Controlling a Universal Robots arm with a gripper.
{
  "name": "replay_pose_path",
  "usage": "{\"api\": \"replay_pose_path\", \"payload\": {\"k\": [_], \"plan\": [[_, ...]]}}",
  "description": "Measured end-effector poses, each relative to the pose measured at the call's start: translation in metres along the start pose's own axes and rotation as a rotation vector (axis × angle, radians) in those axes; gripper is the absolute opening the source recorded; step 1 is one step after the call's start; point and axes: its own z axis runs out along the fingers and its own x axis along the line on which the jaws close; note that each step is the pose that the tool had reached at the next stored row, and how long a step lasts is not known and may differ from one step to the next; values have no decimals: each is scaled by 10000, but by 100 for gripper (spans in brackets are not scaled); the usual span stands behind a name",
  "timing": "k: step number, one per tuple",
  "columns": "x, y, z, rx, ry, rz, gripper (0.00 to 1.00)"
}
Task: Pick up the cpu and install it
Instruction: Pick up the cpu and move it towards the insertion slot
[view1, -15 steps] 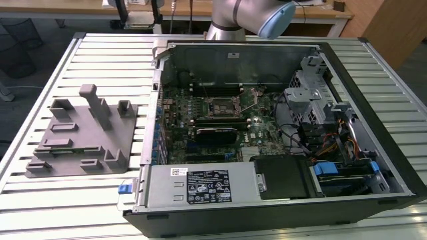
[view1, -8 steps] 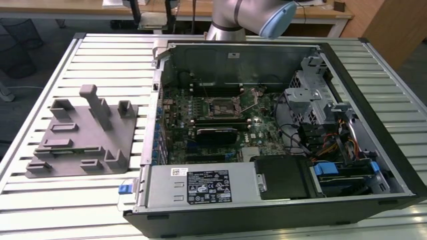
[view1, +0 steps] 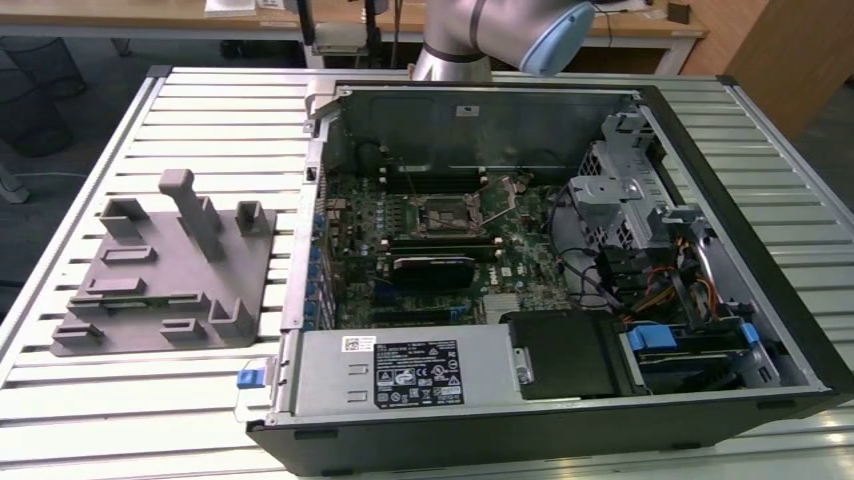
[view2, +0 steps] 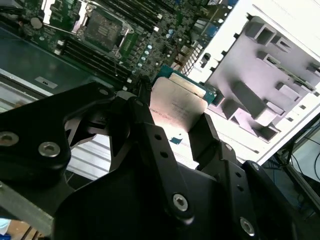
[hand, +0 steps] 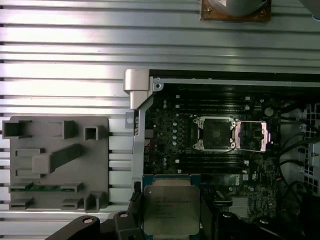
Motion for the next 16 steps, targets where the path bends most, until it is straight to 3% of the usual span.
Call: {"api": "replay_pose_path", "payload": {"k": [7,14,16], "plan": [[-238,103,35,0,0,1,54],[-544,125,61,1,0,0,54],[-580,124,64,0,0,0,54]]}}
